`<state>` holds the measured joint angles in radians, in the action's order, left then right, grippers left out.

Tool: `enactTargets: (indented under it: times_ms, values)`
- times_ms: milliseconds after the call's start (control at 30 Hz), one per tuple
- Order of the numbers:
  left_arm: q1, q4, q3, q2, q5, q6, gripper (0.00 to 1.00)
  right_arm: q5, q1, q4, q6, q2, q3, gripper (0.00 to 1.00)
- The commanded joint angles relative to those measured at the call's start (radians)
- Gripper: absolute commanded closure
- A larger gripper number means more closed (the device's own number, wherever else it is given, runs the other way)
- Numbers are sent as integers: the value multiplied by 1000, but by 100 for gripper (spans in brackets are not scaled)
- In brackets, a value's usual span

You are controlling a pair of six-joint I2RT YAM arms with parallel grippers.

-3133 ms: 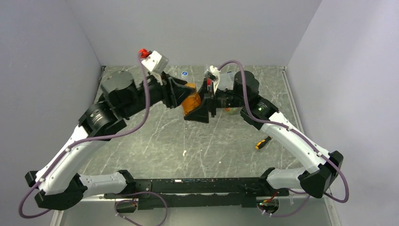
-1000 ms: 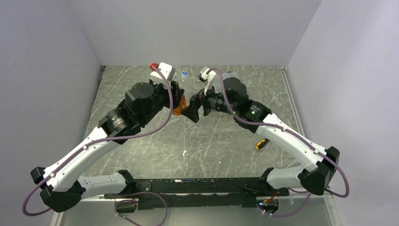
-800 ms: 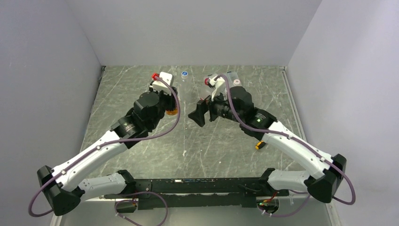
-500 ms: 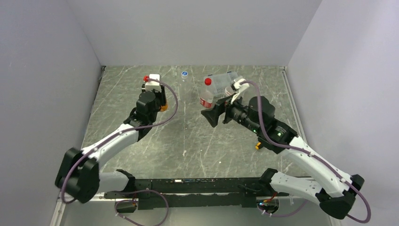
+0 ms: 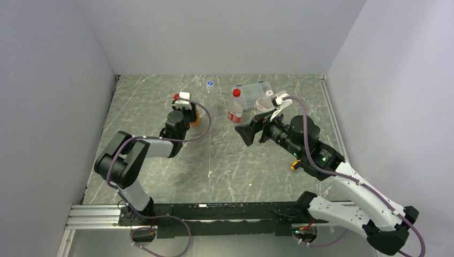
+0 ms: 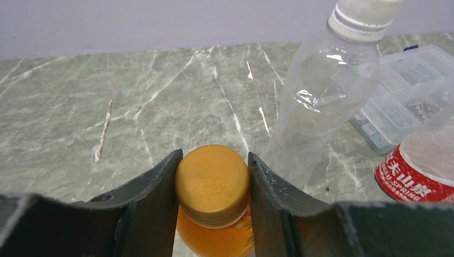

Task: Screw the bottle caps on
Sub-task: Place the plastic bottle at the center of the board.

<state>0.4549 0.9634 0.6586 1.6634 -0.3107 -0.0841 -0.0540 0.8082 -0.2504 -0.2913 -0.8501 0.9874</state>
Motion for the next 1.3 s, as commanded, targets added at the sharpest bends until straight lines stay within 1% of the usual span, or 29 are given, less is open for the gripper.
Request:
enactTargets:
  times_ms: [0, 133, 433, 533, 567, 667, 700, 767, 833, 867, 900, 967, 1033, 1133, 1267]
  values:
    - [-2, 161, 9, 25, 28, 34, 92, -27, -3, 1, 1, 23, 0, 0]
    - [-2, 177, -6, 58, 39, 52, 90, -24, -3, 0, 5, 25, 0, 0]
    - [2, 213, -32, 114, 12, 44, 90, -18, -3, -7, 7, 25, 2, 0]
    - [4, 207, -35, 124, 10, 46, 87, -16, -3, -9, 10, 23, 2, 0]
    - [4, 206, -36, 128, 13, 50, 85, -13, -3, -9, 12, 23, 2, 0]
    - [7, 215, -46, 136, 5, 59, 71, -13, -3, -11, 17, 23, 3, 0]
    - [8, 216, -49, 136, 3, 61, 65, -13, -3, -13, 18, 23, 5, 0]
    - [13, 204, -51, 125, -10, 61, 50, -15, -3, -14, 20, 25, 8, 0]
    - [19, 183, -50, 106, -25, 62, 36, -14, -3, -15, 22, 26, 12, 0]
    - [24, 169, -47, 94, -35, 67, 25, -14, -3, -16, 23, 25, 13, 0]
    - [28, 151, -45, 80, -44, 70, 17, -13, -3, -17, 23, 26, 14, 0]
    - [34, 109, -41, 44, -50, 72, 8, -13, -3, -16, 23, 27, 13, 0]
    - [38, 57, -33, 3, -60, 70, 1, -15, -3, -14, 21, 30, 12, 0]
    - [42, -61, -12, -71, -80, 53, 1, -13, -3, -10, 19, 32, 10, 0]
    - [45, -364, 61, -185, -134, -13, 1, -9, -3, -4, 19, 30, 10, 0]
